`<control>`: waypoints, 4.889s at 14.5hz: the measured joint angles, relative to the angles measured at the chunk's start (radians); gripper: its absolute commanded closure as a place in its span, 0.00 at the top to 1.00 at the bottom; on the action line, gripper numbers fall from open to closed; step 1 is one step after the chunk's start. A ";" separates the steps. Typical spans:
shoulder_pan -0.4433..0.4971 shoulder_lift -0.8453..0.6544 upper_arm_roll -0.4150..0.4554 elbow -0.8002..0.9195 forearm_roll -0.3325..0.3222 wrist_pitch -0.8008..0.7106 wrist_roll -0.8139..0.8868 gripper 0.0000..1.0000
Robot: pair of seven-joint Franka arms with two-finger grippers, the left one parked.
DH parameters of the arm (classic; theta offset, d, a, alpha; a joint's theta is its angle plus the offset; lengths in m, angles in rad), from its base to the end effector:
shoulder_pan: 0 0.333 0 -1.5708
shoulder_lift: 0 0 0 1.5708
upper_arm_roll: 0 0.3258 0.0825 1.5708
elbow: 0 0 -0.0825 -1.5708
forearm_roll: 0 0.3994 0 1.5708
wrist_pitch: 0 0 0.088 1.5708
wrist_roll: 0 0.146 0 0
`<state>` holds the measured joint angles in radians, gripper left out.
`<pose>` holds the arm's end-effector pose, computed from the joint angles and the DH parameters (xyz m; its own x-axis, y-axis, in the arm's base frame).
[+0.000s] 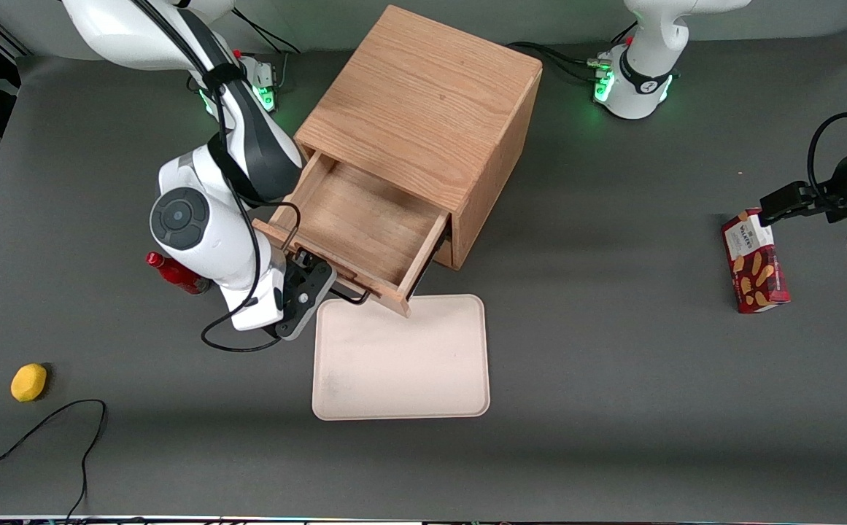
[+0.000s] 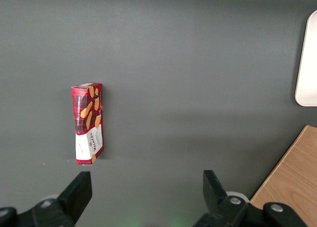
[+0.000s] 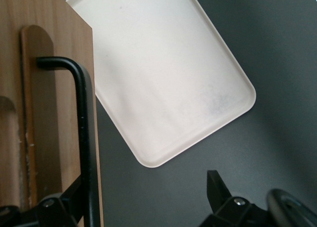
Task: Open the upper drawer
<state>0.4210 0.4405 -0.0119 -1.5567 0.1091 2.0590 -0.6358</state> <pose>0.6457 0.2914 0.3626 0.5409 0.8347 0.1038 0.8408 -0.5398 -0.0404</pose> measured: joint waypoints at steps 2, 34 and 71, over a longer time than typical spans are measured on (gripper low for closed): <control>-0.001 0.007 -0.002 0.012 0.000 0.000 0.000 1.00; -0.068 0.120 -0.011 0.195 0.002 -0.133 0.041 1.00; -0.107 -0.193 -0.135 0.308 0.002 -0.392 0.098 1.00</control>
<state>0.3143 0.2479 -0.1467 -1.2484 0.1115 1.6672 -0.5375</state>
